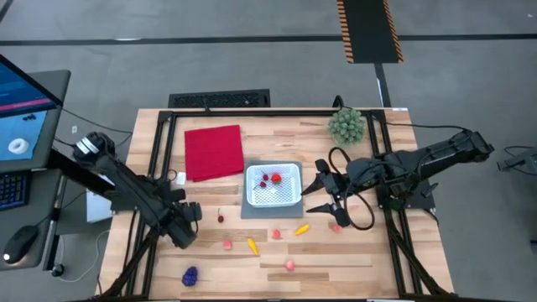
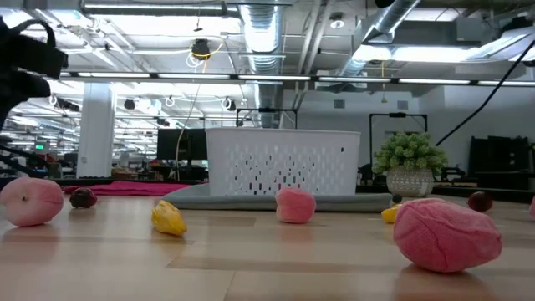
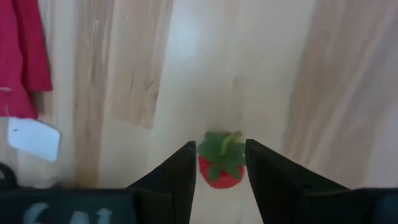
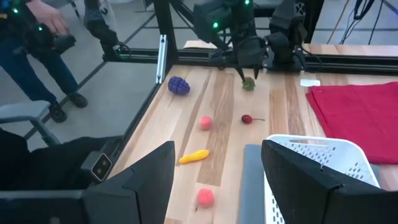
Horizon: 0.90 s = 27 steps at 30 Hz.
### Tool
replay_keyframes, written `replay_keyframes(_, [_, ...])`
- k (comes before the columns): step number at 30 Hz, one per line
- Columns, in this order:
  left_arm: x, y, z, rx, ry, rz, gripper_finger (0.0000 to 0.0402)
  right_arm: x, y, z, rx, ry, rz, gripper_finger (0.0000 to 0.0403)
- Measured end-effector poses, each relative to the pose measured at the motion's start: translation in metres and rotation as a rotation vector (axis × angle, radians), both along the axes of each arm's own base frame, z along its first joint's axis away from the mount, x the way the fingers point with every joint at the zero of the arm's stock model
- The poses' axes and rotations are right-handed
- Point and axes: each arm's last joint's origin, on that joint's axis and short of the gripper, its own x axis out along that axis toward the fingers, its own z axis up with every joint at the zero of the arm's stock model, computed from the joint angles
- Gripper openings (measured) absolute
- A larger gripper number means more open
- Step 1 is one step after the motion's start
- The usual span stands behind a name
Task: Pick and placing Produce into tupperware
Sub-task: Put the strawberry into the white basket
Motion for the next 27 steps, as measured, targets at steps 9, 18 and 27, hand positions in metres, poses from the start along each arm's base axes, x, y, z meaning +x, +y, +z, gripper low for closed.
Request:
replay_keyframes(9, [0.006,-0.006,-0.014,0.016,0.042,-0.023,0.013,0.0,0.0,0.0,0.001,0.0,0.0,0.0265])
replay_keyframes(18, [0.008,-0.008,-0.016,0.002,0.045,-0.048,0.013,0.0,0.0,0.0,0.007,0.003,-0.003,0.0265])
replay_keyframes(27, [0.004,-0.005,-0.023,-0.008,0.077,-0.047,0.0019,-0.001,0.004,0.0,0.009,0.004,0.013,0.0265])
